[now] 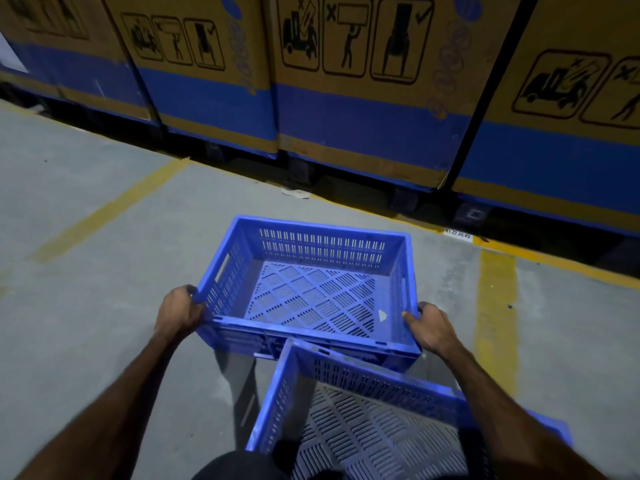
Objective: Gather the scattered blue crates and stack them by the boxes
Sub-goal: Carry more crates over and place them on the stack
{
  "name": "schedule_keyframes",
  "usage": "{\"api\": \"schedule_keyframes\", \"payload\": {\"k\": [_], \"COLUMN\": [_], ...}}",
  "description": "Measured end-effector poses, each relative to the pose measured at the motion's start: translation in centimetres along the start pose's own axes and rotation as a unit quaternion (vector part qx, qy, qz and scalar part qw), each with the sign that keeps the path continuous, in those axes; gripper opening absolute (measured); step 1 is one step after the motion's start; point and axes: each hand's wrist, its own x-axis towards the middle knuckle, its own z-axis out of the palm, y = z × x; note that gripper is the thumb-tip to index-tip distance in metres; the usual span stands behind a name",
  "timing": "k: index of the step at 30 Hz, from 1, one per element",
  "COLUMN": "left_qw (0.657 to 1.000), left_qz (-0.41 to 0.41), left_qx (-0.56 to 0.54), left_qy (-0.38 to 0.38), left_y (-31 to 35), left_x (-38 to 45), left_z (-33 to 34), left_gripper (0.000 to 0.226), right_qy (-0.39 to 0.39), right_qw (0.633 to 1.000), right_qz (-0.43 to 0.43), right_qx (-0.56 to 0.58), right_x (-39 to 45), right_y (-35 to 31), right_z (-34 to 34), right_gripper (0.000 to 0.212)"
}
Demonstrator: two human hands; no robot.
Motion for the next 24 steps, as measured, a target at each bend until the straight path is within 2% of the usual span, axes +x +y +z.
{"api": "schedule_keyframes", "payload": {"k": [3, 4, 5, 8, 9, 11, 13, 16, 19, 21, 24], "left_qw": [1.000, 1.000, 1.000, 0.998, 0.998, 0.997, 0.996, 0.996, 0.995, 0.995, 0.994], "left_qz": [-0.011, -0.013, -0.018, -0.041, -0.044, -0.041, -0.039, -0.035, -0.040, -0.035, -0.031], "left_qx": [-0.007, -0.011, -0.016, -0.039, -0.048, -0.070, -0.075, -0.075, -0.082, -0.088, -0.092], "left_qy": [-0.002, -0.003, -0.004, 0.002, 0.004, 0.014, 0.019, 0.022, 0.028, 0.034, 0.043], "left_y": [-0.1, -0.2, -0.2, 0.5, 1.1, 2.5, 3.9, 6.2, 9.7, 12.0, 15.5], "left_x": [0.1, 0.1, 0.2, -0.2, -0.9, -2.3, -3.6, -5.7, -7.7, -9.0, -11.5], "left_z": [-0.1, -0.2, -0.2, -1.2, -1.9, -3.5, -5.6, -10.1, -15.6, -19.7, -26.3], "left_gripper": [0.011, 0.010, 0.012, 0.036, 0.038, 0.028, 0.018, 0.023, 0.026, 0.033, 0.028], "right_qy": [0.020, 0.035, 0.051, 0.086, 0.089, 0.094, 0.097, 0.093, 0.097, 0.099, 0.107], "right_qw": [1.000, 0.999, 0.998, 0.995, 0.994, 0.993, 0.992, 0.991, 0.989, 0.989, 0.987], "right_qz": [0.001, -0.002, -0.005, -0.018, -0.023, -0.036, -0.042, -0.059, -0.069, -0.069, -0.082], "right_qx": [0.009, 0.016, 0.024, 0.050, 0.058, 0.066, 0.075, 0.082, 0.086, 0.080, 0.082], "right_x": [0.2, 0.2, 0.1, 0.1, -0.1, -0.6, -1.6, -3.3, -5.2, -6.7, -9.3], "right_y": [0.0, 0.0, -0.2, -1.2, -1.6, -2.5, -3.6, -5.9, -8.4, -10.3, -13.4], "right_z": [0.6, 0.8, 0.8, -0.2, -0.8, -2.5, -4.9, -9.3, -14.6, -18.5, -24.4], "right_gripper": [0.029, 0.030, 0.030, 0.028, 0.028, 0.028, 0.029, 0.031, 0.043, 0.036, 0.030]}}
